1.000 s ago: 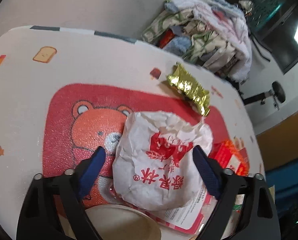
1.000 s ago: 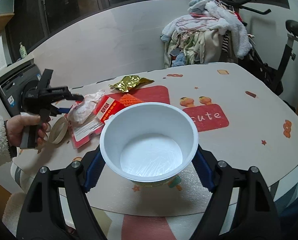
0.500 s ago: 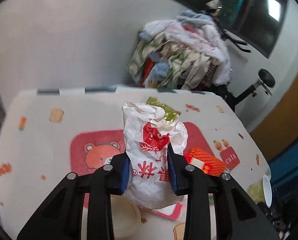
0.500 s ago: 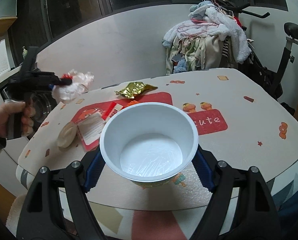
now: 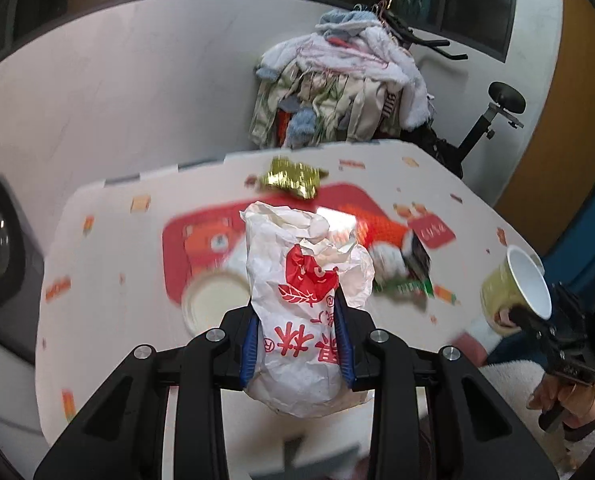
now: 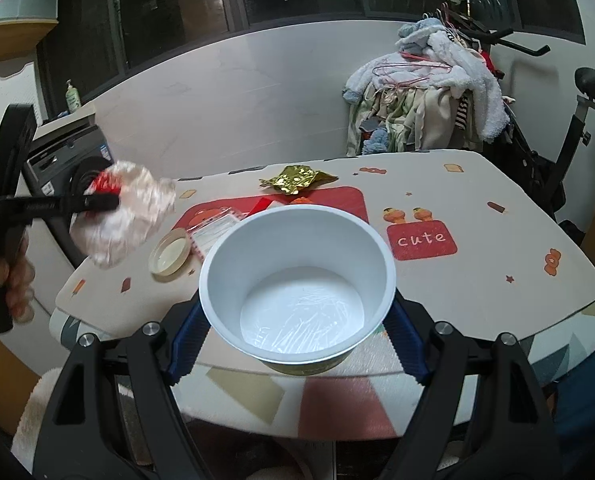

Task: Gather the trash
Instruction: 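Lower the white plastic bag into the brown bin and open the left tool, then lower the white cup into the brown bin and open the right tool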

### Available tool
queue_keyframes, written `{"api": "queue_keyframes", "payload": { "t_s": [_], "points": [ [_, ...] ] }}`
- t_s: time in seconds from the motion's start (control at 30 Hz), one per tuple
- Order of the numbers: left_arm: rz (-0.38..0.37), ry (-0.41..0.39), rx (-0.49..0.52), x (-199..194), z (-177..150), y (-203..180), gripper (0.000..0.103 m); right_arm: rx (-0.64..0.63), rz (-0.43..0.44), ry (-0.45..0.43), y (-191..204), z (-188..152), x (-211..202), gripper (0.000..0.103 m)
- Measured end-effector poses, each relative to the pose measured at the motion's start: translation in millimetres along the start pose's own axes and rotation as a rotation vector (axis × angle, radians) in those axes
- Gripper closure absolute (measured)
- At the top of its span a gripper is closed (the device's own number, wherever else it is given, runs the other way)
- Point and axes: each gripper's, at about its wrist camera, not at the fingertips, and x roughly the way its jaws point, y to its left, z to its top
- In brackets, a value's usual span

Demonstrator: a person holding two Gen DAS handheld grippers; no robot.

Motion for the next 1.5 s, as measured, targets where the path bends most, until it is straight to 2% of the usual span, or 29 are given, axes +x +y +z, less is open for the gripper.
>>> {"api": "queue_keyframes", "payload": {
  "t_s": [0.17,0.3,0.4,0.53,0.63,0.8,0.97,1.0,1.03,1.07,1.1,1.27,1.33,1.5],
  "points": [
    [-0.003,0.019,0.009,-17,-40,-13,0.071,-0.029,0.002,0.007,13,-9,-14,0.025],
    [-0.044,0.016,-0.027,-33,-69,-19,0.071,-0.029,0.002,0.011,17,-15,-23,0.025],
    [-0.059,0.011,-0.008,-41,-90,-30,0.070,-0.027,-0.003,0.013,19,-20,-29,0.025],
    [-0.114,0.042,-0.017,-36,-120,-38,0.070,-0.027,-0.011,0.016,20,-27,-37,0.025],
    [-0.142,0.097,-0.013,-23,-146,-46,0.070,-0.031,-0.015,0.021,20,-33,-40,0.025],
    [-0.172,0.212,0.059,5,-188,-75,0.070,-0.024,-0.015,0.049,15,-41,-35,0.025],
    [-0.208,0.299,0.111,28,-208,-93,0.067,-0.009,-0.012,0.065,11,-45,-30,0.025],
    [-0.225,0.319,0.127,33,-212,-98,0.060,-0.006,-0.012,0.068,10,-46,-29,0.025],
    [-0.236,0.326,0.136,36,-213,-99,0.045,-0.003,-0.010,0.072,10,-47,-28,0.025],
    [-0.243,0.334,0.144,39,-214,-101,0.034,0.000,-0.008,0.076,10,-49,-27,0.025],
    [-0.241,0.328,0.143,40,-214,-100,0.021,0.003,-0.005,0.081,10,-51,-25,0.025],
    [-0.203,0.233,0.027,26,-199,-75,0.016,0.010,0.008,0.105,13,-63,-19,0.025],
    [-0.158,0.165,-0.021,12,-191,-60,0.012,0.000,0.010,0.116,17,-69,-15,0.025],
    [-0.018,0.008,-0.037,-29,-176,-36,0.008,-0.009,0.033,0.137,26,-87,-5,0.025]
  ]
}}
